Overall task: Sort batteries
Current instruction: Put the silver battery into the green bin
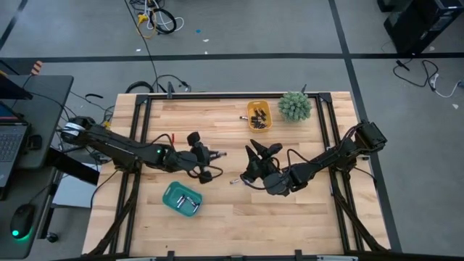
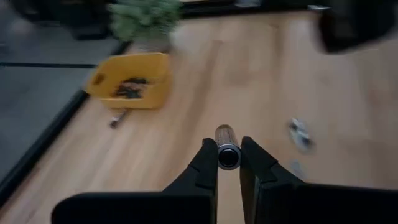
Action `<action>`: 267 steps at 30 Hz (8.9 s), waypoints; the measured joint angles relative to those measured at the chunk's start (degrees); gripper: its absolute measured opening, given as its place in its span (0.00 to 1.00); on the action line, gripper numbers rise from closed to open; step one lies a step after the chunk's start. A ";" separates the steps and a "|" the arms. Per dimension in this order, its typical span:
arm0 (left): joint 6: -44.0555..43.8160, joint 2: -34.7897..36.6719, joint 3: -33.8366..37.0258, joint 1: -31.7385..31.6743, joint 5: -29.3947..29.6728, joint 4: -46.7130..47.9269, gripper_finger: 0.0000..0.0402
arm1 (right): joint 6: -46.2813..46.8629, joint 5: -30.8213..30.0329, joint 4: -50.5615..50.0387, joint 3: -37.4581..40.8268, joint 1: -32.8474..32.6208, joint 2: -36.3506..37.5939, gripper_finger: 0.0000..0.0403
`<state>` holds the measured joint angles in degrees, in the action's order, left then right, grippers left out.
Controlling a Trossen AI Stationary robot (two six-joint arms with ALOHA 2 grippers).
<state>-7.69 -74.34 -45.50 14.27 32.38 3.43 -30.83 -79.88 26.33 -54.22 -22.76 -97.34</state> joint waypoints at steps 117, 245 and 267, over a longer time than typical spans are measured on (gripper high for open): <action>-10.48 -3.05 -12.24 17.06 17.55 37.11 0.32 | 29.39 69.24 -21.86 0.00 10.82 -4.76 0.32; -40.60 1.11 -3.33 26.24 -19.27 50.47 0.03 | 23.53 39.99 -11.76 -0.07 14.18 16.45 0.23; -40.60 1.11 4.13 26.24 -16.41 40.06 0.13 | 34.07 39.23 -21.10 -0.02 13.16 18.71 0.18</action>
<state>-48.29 -73.23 -41.36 40.51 15.97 43.48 3.24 -40.64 5.22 -54.24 -9.60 -78.63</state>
